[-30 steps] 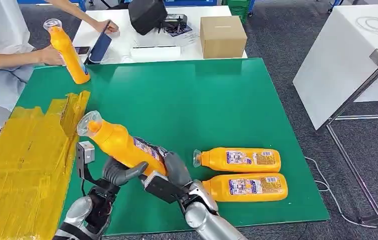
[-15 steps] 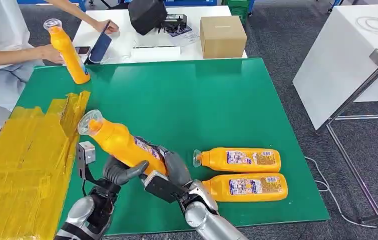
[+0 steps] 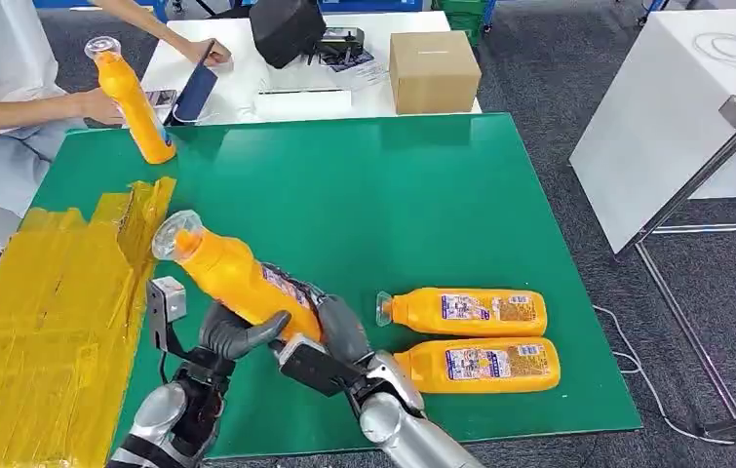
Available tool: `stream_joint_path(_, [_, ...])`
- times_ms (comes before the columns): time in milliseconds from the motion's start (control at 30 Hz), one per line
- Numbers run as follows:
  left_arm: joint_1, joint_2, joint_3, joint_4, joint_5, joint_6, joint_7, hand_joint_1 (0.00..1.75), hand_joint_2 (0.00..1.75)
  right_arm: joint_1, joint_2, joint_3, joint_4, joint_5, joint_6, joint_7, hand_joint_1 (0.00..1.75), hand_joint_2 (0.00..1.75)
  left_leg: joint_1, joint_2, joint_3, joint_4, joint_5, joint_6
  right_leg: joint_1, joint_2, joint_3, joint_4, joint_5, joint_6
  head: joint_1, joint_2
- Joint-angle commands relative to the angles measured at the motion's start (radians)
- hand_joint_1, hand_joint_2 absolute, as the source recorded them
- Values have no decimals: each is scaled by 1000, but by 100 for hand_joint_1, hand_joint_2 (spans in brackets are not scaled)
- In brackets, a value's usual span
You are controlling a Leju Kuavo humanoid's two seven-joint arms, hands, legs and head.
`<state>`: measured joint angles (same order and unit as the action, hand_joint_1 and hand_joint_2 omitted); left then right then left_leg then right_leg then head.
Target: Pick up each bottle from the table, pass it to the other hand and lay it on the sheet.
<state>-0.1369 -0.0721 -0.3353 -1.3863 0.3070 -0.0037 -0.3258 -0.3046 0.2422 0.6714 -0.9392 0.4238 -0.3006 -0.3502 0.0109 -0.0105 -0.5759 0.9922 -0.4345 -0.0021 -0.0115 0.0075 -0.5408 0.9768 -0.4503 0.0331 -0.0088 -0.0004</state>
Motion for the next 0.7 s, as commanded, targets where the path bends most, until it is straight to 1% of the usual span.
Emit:
stream_joint_path(33, [-56,20,118,-59,-131,173,-79,175,175,87,-98,-42,-252,-32,-59,-31,0,175,1,-2,3,1,-2,1,2,-4,5,-1,-2,-1,0,0])
stream_joint_path(67, [-56,26,129,-63,-131,174,-79,175,175,99,-104,-54,-286,-42,-65,-38,0,175,0,-1,0,0,0,0,1,-2,2,-1,-1,-1,0,0])
stream_joint_path(133, [-54,36,162,-68,-173,219,-101,175,175,131,-120,-73,-368,-61,-70,-56,0,175,1,-1,1,1,-1,0,1,-2,2,0,-1,-1,0,0])
stream_joint_path(167, [-51,40,177,-73,-242,286,-136,175,175,144,-127,-78,-407,-69,-68,-72,0,175,0,-1,0,0,0,0,1,-2,1,0,-1,-1,0,0])
stream_joint_path(200, [-47,43,192,-79,-312,352,-166,175,175,156,-135,-79,-448,-72,-65,-82,0,175,1,0,4,1,-2,0,2,-3,5,-1,-2,-2,0,0])
stream_joint_path(233, [-43,52,204,-82,-398,421,-186,175,175,170,-144,-79,-494,-77,-60,-86,0,175,0,-2,0,0,0,0,0,-3,1,0,-1,-1,0,0])
stream_joint_path(267, [-43,62,214,-72,-483,479,-185,175,175,175,-152,-77,-522,-80,-51,-88,0,175,1,-2,2,1,-2,1,1,-4,4,0,-2,-1,0,0])
stream_joint_path(300, [-42,71,231,-63,-527,507,-181,175,175,182,-159,-76,-553,-81,-45,-88,0,175,0,0,0,0,0,0,0,-1,1,0,0,0,0,0])
stream_joint_path(367, [-42,79,261,-43,-604,560,-178,175,175,194,-167,-78,-592,-81,-39,-90,0,175,0,0,1,0,-1,1,0,-1,2,0,-1,0,0,0])
stream_joint_path(400, [-39,76,288,-37,-613,563,-178,175,175,202,-170,-82,-611,-80,-37,-90,0,175,0,1,3,0,-2,1,1,0,4,-1,-1,-1,0,0])
stream_joint_path(433, [-37,79,296,-36,-623,568,-180,175,175,205,-172,-83,-617,-80,-37,-90,0,175,0,0,2,0,-1,1,0,-2,3,-1,-1,-1,0,0])
stream_joint_path(467, [-33,79,317,-36,-653,597,-195,175,175,208,-175,-85,-627,-78,-37,-91,0,175,0,-1,1,0,0,0,0,-2,2,-1,-1,-1,0,0])
stream_joint_path(533, [-12,86,356,-48,-721,667,-223,175,175,209,-188,-93,-637,-67,-43,-89,0,175,1,0,4,0,-2,1,1,-1,5,-1,-2,-1,0,0])
stream_joint_path(567, [-6,91,367,-46,-755,688,-221,175,175,213,-192,-99,-642,-66,-46,-89,0,175,0,1,2,-1,-1,0,0,0,2,-1,0,0,0,0])
stream_joint_path(600, [5,56,478,-50,-962,702,-214,175,175,227,-200,-119,-661,-62,-60,-91,0,175,0,3,4,-1,-2,1,1,1,4,-2,-1,-1,0,0])
stream_joint_path(700, [6,10,658,-36,-1283,702,-277,175,175,254,-226,-146,-697,-59,-81,-95,0,175,0,2,3,-1,-1,1,0,1,3,-1,-1,-1,0,0])
